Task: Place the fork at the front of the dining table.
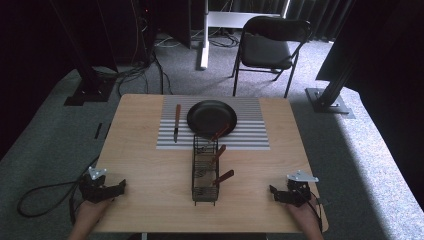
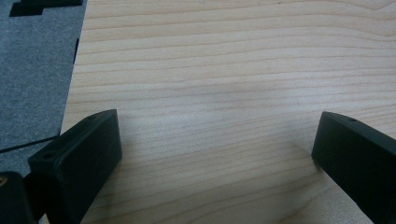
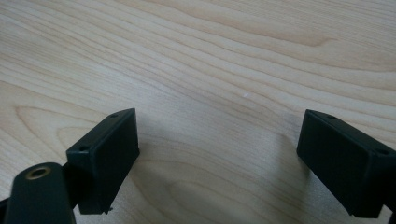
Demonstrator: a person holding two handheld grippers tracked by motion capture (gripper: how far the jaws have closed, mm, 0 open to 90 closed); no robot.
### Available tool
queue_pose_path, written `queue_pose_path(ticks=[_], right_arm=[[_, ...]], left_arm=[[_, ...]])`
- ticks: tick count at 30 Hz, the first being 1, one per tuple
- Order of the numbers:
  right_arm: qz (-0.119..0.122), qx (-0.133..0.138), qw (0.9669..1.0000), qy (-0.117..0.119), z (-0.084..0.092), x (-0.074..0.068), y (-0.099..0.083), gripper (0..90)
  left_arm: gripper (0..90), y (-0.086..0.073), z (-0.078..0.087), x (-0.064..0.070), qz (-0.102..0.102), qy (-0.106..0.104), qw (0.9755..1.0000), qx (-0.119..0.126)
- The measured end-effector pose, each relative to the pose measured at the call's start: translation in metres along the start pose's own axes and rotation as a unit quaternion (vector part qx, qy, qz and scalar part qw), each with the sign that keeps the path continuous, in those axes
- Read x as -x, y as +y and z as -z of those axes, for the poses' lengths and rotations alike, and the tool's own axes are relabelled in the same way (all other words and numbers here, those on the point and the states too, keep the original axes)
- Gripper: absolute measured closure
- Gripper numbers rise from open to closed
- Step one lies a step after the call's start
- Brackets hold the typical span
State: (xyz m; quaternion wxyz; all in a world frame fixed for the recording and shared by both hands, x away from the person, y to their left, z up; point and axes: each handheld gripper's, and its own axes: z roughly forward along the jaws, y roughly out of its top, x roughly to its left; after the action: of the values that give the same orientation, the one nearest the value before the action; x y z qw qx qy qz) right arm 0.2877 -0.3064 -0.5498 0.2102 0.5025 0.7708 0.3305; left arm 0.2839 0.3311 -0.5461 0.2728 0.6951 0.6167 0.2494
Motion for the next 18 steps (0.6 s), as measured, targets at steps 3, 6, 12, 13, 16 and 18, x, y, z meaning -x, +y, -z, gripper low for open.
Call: queue_pose_path(ticks=[3, 6, 12, 13, 16, 18], right_arm=[[0.000, 0.000, 1.0000, 0.000, 0.0000, 0.0000, 0.0002, 12.1], [-0.001, -0.004, 1.0000, 0.000, -0.0001, -0.0001, 0.0011, 12.1], [-0.003, -0.022, 0.9997, -0.004, 0.0019, -0.0018, 0.0042, 13.4], [-0.003, -0.023, 0.9997, -0.005, 0.0023, -0.0025, 0.0044, 13.8], [0.003, -0.027, 0.9996, -0.001, 0.0044, -0.0049, 0.0035, 13.9], [0.002, -0.031, 0.9995, 0.003, 0.0053, -0.0071, 0.0036, 14.4]], left_arm=[[1.3, 0.0000, 0.0000, 0.0000, 0.000, 0.000, 1.0000, 0.000], [1.3, 0.0000, 0.0000, -0.0001, 0.000, 0.000, 1.0000, 0.000], [1.3, 0.0001, 0.0000, -0.0001, 0.000, 0.000, 1.0000, 0.000], [1.3, 0.0001, 0.0000, -0.0001, 0.000, 0.000, 1.0000, 0.000], [1.3, 0.0001, 0.0000, -0.0001, 0.000, 0.000, 1.0000, 0.000], [1.3, 0.0001, 0.0000, -0.0001, 0.000, 0.000, 1.0000, 0.000]])
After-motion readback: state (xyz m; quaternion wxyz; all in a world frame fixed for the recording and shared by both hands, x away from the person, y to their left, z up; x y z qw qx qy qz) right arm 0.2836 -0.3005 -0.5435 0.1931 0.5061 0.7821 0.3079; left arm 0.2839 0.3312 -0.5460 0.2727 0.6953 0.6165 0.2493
